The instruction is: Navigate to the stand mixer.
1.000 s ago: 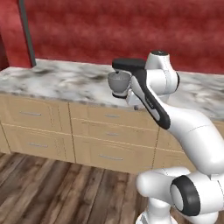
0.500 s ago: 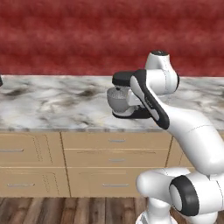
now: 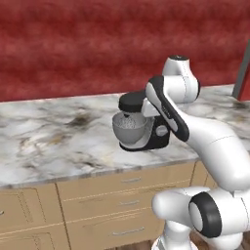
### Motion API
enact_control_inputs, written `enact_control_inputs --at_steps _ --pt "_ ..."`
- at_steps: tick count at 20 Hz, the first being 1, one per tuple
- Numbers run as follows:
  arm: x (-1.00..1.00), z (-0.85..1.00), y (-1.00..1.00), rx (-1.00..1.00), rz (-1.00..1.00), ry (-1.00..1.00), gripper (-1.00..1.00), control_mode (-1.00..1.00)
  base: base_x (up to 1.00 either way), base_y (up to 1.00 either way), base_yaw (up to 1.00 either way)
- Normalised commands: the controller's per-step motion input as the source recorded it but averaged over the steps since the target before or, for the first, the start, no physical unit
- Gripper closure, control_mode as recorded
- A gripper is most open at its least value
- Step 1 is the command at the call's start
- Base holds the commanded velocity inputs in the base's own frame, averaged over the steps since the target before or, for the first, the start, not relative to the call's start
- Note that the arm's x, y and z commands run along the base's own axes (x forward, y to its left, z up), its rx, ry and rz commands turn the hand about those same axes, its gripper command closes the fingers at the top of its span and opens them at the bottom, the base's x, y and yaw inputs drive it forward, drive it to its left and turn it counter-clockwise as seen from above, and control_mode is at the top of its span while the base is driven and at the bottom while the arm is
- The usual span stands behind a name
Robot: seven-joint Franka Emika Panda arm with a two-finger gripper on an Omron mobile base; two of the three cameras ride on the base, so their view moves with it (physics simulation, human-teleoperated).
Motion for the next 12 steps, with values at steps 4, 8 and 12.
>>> enact_control_inputs --at_steps 4,8,12 --pt "0.0 0.0 0.0 0.0 0.0 0.0 -1.0 1.0 0.31 0.68 -0.42" --pt "0.0 0.0 0.0 0.0 0.0 0.0 -1.0 1.0 0.56 0.54 -0.34" --pt "0.0 0.0 0.0 0.0 0.0 0.0 -1.0 1.0 0.53 0.15 -0.18"
